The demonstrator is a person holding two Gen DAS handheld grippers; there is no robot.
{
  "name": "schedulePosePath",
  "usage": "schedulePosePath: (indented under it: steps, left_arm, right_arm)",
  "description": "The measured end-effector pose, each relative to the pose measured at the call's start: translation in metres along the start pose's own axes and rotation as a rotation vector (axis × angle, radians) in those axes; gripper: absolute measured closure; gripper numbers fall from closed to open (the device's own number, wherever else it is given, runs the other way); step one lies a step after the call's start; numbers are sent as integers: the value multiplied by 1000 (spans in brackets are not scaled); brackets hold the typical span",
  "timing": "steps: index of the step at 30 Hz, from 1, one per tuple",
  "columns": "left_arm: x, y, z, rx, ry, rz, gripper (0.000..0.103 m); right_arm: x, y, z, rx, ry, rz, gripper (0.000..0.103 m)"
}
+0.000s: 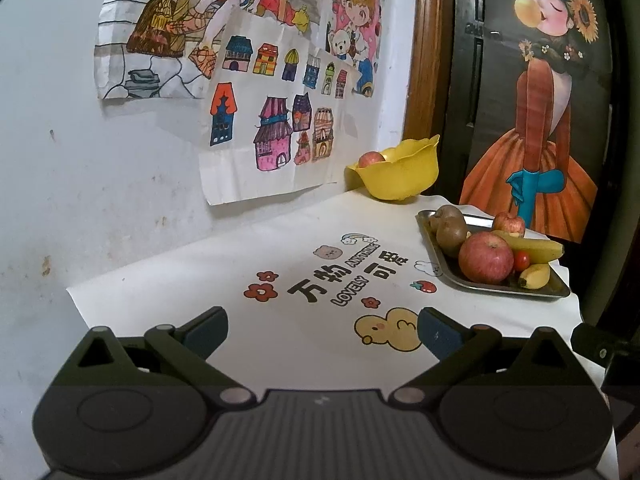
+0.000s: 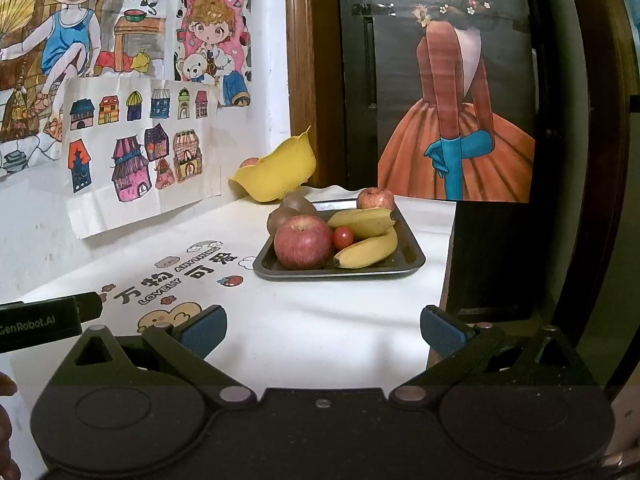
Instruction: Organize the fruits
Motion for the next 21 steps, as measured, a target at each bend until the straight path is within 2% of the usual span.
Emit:
schedulePosePath:
  steps: [21]
  left_arm:
    - [1, -2, -1, -1, 0, -1, 0]
  right_arm:
    - [0, 0, 0, -3, 0, 1, 1]
Point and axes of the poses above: each gripper's, at about its wrist camera, not at the fingertips, and y roughly the way its jaws point, x to its right, z to its top, the point moved 5 cm from there along y, roughly the way its jaws point, and after that the axes turned 11 degrees about -z, right-handed, at the moved point
